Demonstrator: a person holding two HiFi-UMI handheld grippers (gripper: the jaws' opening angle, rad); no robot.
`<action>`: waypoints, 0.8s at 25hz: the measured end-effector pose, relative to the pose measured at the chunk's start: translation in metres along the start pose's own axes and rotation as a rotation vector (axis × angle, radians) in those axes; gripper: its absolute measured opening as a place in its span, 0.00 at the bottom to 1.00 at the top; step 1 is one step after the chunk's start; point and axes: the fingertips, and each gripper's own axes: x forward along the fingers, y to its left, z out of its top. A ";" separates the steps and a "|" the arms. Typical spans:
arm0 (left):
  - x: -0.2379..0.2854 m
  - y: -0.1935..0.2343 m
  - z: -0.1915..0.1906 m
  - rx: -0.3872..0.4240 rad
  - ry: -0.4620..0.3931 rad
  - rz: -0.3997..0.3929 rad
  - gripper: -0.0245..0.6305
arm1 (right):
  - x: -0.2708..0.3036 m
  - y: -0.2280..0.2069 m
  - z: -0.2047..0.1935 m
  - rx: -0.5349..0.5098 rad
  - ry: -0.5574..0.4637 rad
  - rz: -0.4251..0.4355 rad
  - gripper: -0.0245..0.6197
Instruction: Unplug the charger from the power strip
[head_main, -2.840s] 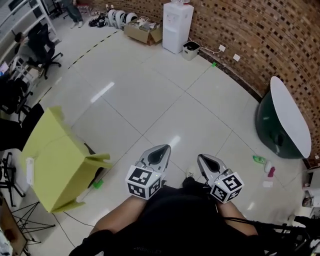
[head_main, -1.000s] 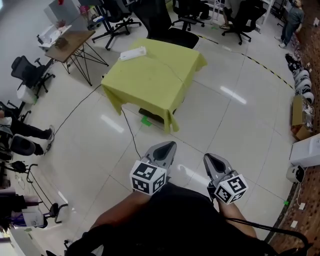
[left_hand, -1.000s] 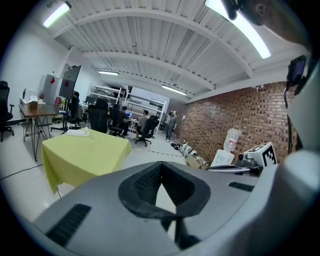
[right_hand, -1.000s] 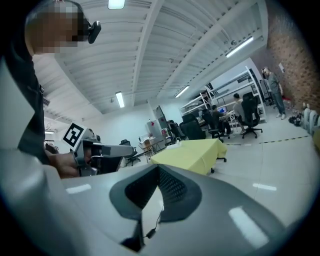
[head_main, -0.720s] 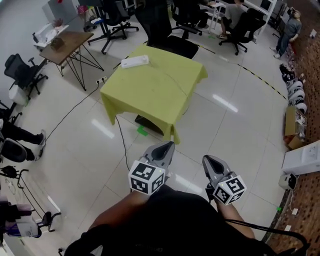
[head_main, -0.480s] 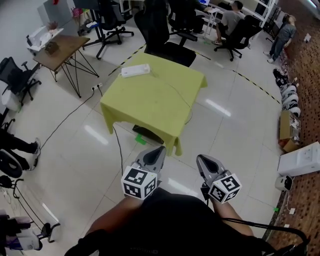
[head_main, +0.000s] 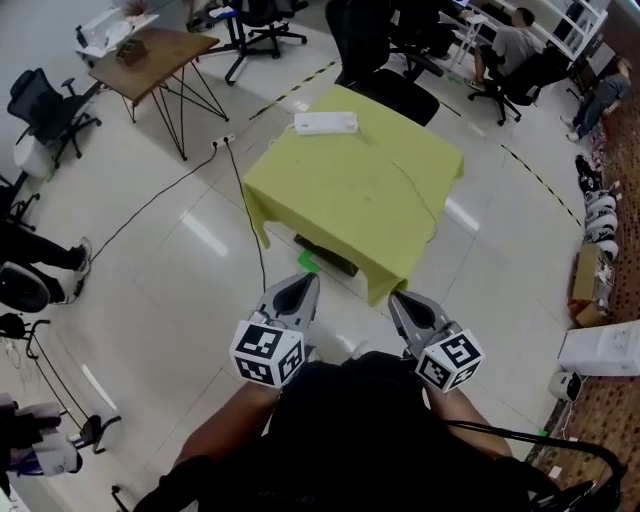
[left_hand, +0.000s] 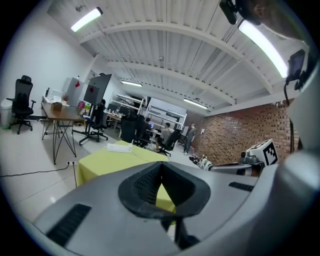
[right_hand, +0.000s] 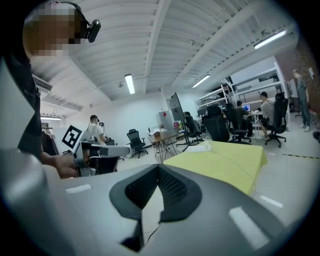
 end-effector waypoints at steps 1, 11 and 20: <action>-0.003 0.012 0.000 -0.009 0.000 0.020 0.05 | 0.011 0.003 0.000 0.000 0.009 0.016 0.04; 0.001 0.097 0.018 -0.020 0.013 0.166 0.05 | 0.118 -0.002 0.016 0.024 0.006 0.148 0.04; 0.093 0.141 0.070 0.047 0.052 0.169 0.05 | 0.190 -0.075 0.064 0.052 -0.046 0.162 0.04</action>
